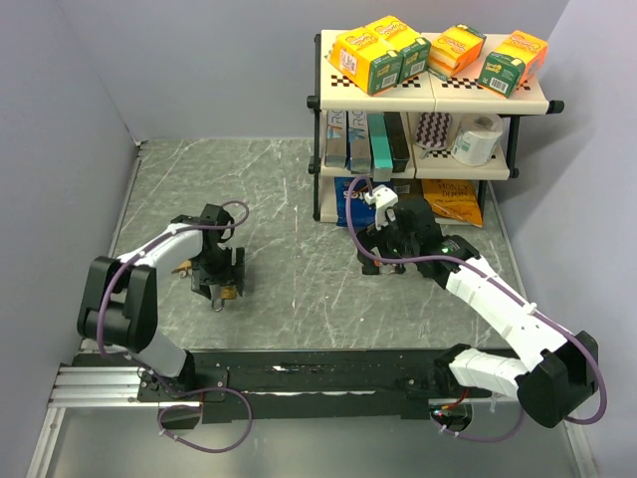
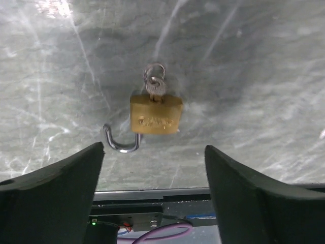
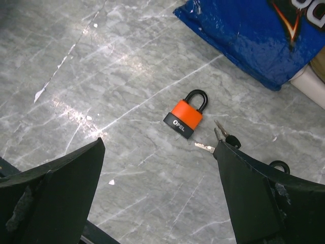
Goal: Lock with the key
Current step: Pick up the lock from the center of the board.
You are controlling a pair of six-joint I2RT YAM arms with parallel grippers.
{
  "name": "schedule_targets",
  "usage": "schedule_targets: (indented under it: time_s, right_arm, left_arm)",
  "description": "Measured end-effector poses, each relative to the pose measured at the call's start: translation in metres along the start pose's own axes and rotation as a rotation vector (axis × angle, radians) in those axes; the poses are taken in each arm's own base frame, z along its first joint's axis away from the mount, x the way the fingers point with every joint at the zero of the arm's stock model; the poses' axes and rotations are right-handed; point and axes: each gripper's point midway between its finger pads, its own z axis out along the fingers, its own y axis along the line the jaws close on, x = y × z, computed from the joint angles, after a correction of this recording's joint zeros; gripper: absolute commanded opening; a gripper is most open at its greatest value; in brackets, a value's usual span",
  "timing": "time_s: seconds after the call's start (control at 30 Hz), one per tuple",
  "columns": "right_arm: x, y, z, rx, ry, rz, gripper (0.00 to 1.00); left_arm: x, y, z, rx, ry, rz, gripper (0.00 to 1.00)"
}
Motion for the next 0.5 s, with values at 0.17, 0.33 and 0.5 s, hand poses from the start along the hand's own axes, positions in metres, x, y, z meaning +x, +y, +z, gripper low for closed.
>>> schedule_targets:
  time_s: [0.17, 0.33, 0.5]
  right_arm:
    - [-0.005, 0.0, -0.001, 0.001, -0.011, -0.002, 1.0]
    - [-0.005, 0.0, -0.001, 0.002, -0.01, -0.001, 1.0]
    - [-0.005, 0.0, -0.001, 0.001, -0.01, -0.001, 1.0]
  left_arm:
    - [0.003, 0.0, 0.015, -0.014, 0.052, -0.016, 0.74]
    - [-0.003, -0.01, 0.017, -0.006, 0.028, 0.01, 0.69]
    - [-0.008, -0.017, 0.023, -0.022, 0.016, 0.032, 0.64]
